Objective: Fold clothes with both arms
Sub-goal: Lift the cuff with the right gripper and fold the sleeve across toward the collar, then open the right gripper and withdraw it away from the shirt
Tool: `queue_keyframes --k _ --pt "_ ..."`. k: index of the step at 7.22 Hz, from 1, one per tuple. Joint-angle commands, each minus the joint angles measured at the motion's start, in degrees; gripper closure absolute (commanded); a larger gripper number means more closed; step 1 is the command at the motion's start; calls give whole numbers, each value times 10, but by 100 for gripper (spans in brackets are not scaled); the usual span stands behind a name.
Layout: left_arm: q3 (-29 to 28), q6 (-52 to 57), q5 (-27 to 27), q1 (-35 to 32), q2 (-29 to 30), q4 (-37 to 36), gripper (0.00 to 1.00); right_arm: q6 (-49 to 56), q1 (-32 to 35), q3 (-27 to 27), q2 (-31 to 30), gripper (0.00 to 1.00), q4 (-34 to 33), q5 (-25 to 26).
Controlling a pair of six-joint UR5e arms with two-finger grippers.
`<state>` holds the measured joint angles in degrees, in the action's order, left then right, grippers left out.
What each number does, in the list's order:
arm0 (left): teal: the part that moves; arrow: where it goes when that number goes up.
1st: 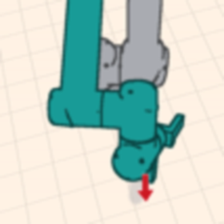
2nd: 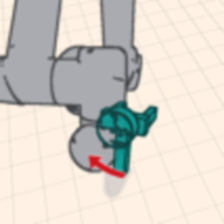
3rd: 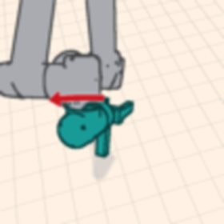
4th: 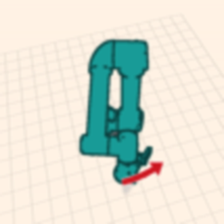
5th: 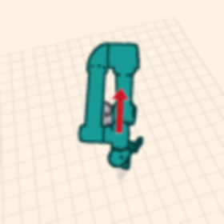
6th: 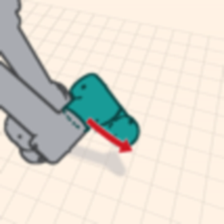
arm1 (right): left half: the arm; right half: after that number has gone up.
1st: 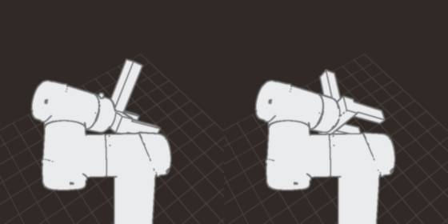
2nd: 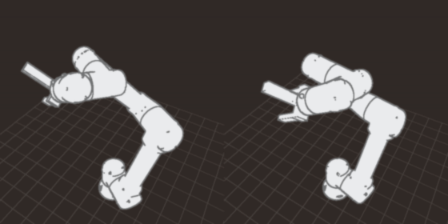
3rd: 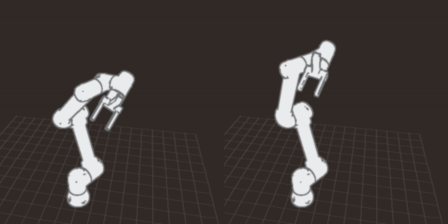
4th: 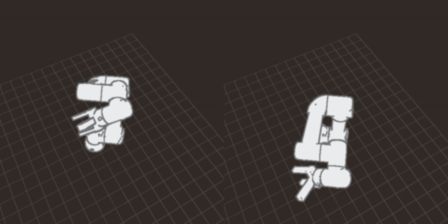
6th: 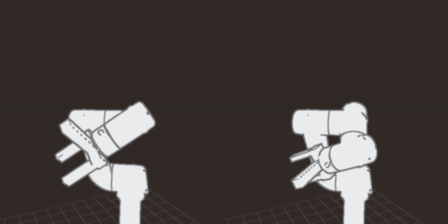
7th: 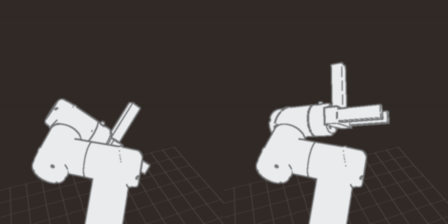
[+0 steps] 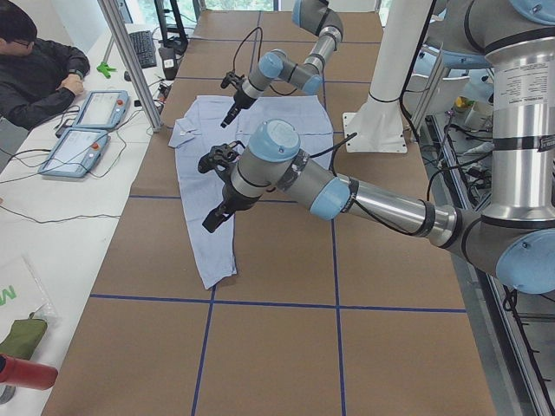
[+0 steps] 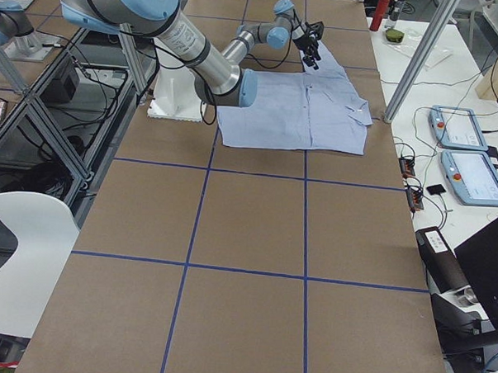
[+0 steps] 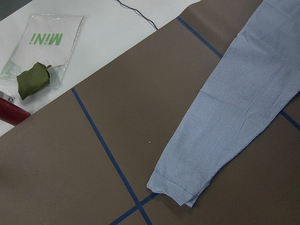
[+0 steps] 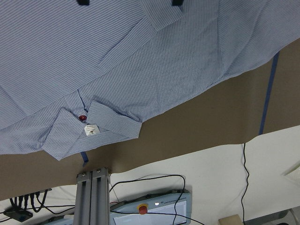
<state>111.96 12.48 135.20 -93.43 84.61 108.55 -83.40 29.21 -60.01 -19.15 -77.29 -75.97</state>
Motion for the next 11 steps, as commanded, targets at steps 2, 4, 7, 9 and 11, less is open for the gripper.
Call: queue_keyframes --k 2,4,7,9,11 --pt "-29 -5 0 0 3 65 0 91 122 -52 -57 0 -46 -192" --pt "-73 -55 0 34 4 158 0 246 205 -195 -217 0 -47 -283" --pt "-214 -191 -5 84 3 354 0 519 406 -344 -416 0 -78 -523" --pt "-325 -269 -43 105 4 505 0 579 440 -394 -488 0 -84 -527" --pt "-380 -388 -114 173 6 616 0 579 441 -405 -499 0 -80 -521"
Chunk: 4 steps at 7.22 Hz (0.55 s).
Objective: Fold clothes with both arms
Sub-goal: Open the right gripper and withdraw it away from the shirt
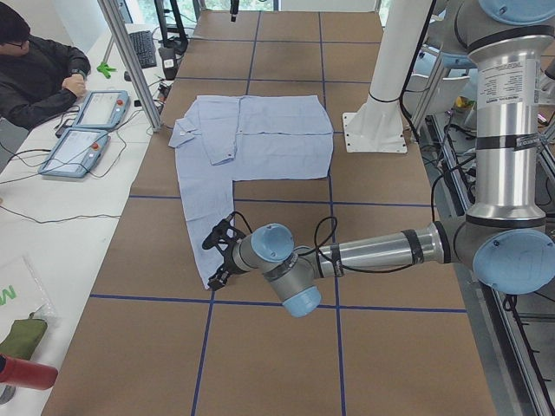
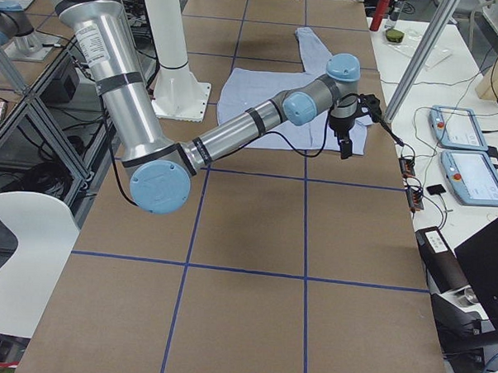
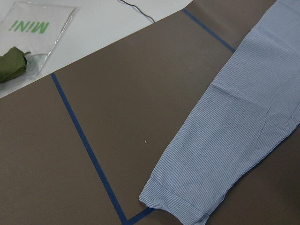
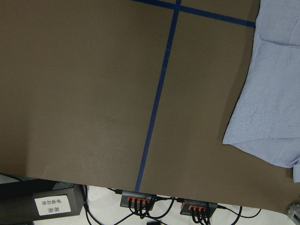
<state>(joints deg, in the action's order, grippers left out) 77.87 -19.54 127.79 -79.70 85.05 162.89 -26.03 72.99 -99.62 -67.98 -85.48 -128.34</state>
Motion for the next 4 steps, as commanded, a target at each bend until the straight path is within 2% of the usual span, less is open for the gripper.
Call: queue_keyframes --k 1,3,4 --pt "-67 -145 -69 68 5 131 1 6 3 -16 -20 0 5 4" --pt "-103 -232 -168 155 14 194 3 6 3 -26 -33 0 8 3" --pt "-124 -269 -185 181 24 220 3 5 3 -26 -33 0 8 3"
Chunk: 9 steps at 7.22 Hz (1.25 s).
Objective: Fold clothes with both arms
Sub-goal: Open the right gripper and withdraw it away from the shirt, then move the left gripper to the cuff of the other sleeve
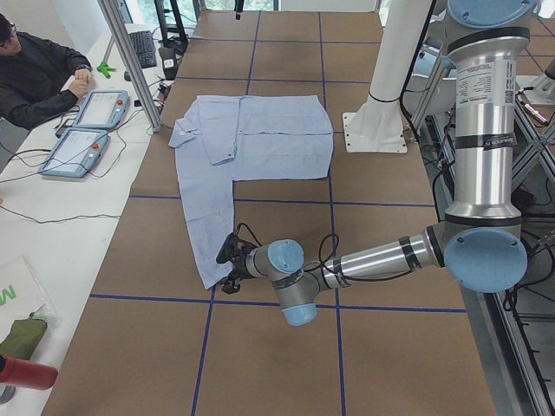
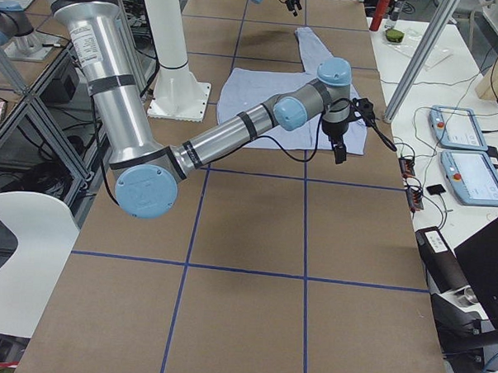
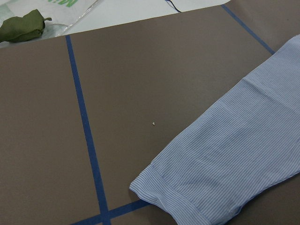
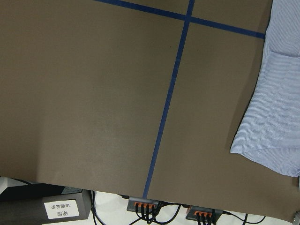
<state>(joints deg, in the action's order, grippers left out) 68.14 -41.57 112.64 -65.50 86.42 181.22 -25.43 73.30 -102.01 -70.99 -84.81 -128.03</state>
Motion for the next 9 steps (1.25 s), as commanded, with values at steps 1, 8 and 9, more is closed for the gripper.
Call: queue_keyframes --k 1,8,9 --pt "-35 -89 -64 62 16 46 6 -1 0 -2 -3 0 1 1" --pt "-81 -89 -52 100 49 48 18 -2 0 -2 -6 0 1 1" --pt "-78 -77 -41 95 46 50 18 -2 -1 -2 -6 0 1 2"
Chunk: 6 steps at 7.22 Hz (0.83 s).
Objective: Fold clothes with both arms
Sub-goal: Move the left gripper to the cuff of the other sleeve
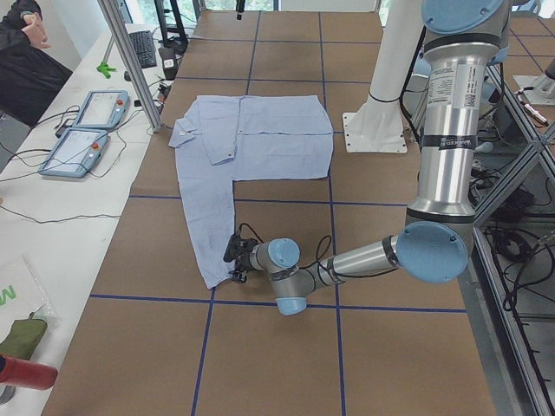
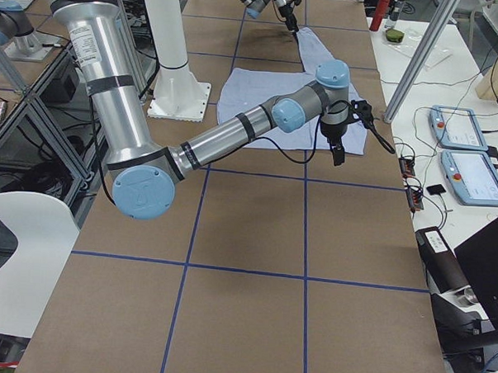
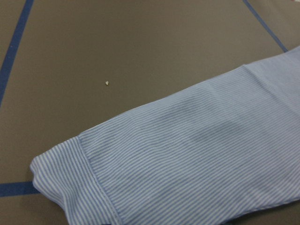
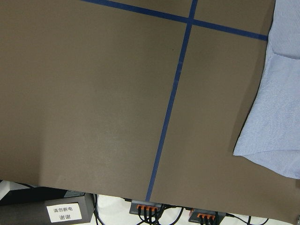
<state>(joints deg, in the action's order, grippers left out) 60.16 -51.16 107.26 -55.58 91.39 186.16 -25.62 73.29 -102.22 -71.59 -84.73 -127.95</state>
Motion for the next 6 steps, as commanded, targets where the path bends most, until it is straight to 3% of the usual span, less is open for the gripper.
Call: queue_keyframes --k 1,2,6 --pt "2 27 65 -31 -8 0 18 0 -1 0 0 0 0 1" --pt "3 28 94 -70 -6 -4 18 -1 -1 -1 0 0 0 1" --pt "-37 28 56 -70 25 -8 22 -1 -1 -3 0 0 0 3"
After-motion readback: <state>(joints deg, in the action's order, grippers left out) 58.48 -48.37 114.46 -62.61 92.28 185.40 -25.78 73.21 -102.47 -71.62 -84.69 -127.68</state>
